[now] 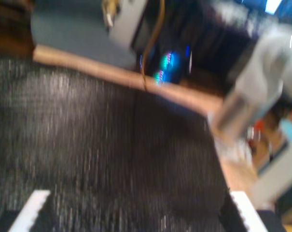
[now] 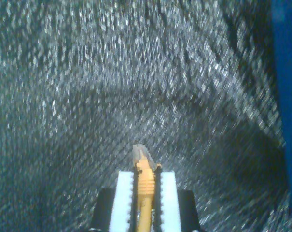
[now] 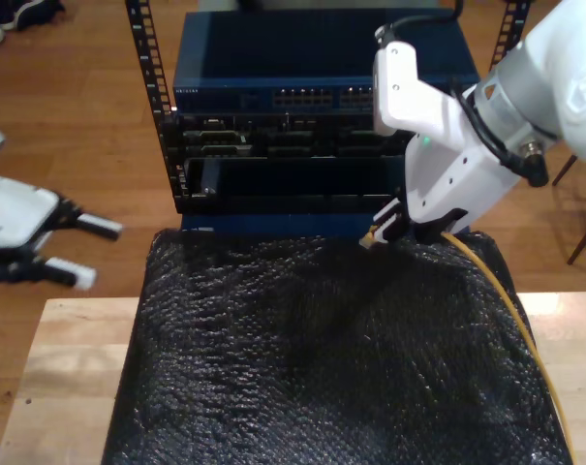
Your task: Grab the cable and plug it in
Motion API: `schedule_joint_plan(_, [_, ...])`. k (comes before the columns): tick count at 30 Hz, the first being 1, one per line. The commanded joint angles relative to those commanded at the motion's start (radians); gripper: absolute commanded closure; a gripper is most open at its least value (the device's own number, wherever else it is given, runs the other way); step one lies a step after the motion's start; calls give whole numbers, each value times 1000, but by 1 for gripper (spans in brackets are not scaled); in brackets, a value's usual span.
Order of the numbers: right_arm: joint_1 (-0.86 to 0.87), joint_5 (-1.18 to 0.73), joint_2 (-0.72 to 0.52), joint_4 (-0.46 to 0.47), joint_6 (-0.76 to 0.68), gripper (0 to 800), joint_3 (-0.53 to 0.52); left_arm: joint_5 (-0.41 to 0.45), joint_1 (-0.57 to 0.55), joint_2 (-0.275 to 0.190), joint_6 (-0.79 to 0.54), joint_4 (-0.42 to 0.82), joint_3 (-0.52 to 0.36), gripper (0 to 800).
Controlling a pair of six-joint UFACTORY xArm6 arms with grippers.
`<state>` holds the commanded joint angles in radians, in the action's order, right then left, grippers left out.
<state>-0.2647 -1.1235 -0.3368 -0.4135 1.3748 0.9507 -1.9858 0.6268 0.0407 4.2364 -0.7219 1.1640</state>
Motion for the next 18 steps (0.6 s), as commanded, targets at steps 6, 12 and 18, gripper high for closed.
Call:
schedule_joint_plan(6, [0, -2, 54, 35, -21, 800, 18, 2, 95, -21, -107, 115, 0, 2])
schedule_joint_plan(12, [0, -2, 64, 37, -23, 800, 17, 2, 184, -48, -250, 267, 2, 2])
schedule_joint_plan(18, [0, -2, 64, 37, -23, 800, 17, -2, 299, -69, -407, 374, -2, 2])
